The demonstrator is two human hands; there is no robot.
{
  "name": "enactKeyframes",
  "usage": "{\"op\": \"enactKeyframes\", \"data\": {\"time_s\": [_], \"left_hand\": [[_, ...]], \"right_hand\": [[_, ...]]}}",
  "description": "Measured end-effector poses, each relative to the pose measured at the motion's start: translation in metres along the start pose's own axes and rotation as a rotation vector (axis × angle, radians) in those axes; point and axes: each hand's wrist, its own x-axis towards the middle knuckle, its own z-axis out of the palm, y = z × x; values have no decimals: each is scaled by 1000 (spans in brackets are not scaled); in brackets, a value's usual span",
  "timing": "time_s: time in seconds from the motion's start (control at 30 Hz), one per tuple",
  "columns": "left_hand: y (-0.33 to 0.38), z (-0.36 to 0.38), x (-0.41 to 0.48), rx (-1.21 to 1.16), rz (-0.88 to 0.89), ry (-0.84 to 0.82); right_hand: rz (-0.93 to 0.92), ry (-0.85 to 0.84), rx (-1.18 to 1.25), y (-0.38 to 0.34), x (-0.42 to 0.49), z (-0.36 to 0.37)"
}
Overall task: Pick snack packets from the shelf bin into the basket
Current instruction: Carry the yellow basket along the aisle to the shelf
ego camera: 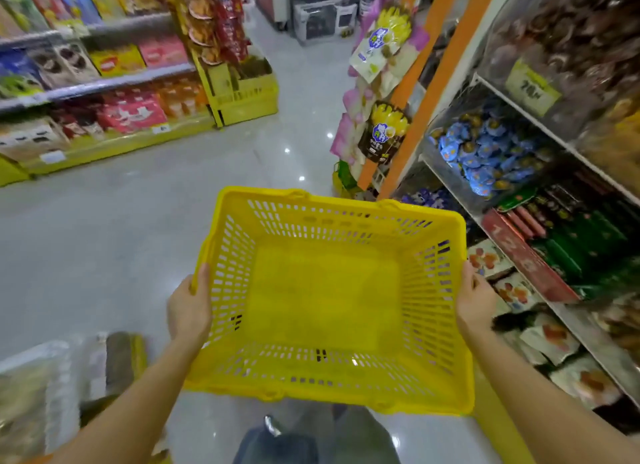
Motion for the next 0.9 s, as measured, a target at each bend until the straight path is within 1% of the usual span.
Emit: {"op": "enactKeyframes", "data": {"time_s": [0.2,0.47,0.57,0.7,0.9], "left_hand": [[48,58,58,54,147,-196],[118,128,84,127,313,-299],[143,156,87,156,376,-345],[156,182,91,182,439,-406],[161,215,114,183,499,-488]], "right_hand": [[232,142,24,27,9,-4],[433,237,83,55,36,-7],[505,276,65,68,42,-7],[590,369,53,79,37,-5],[679,498,131,78,25,8]]}}
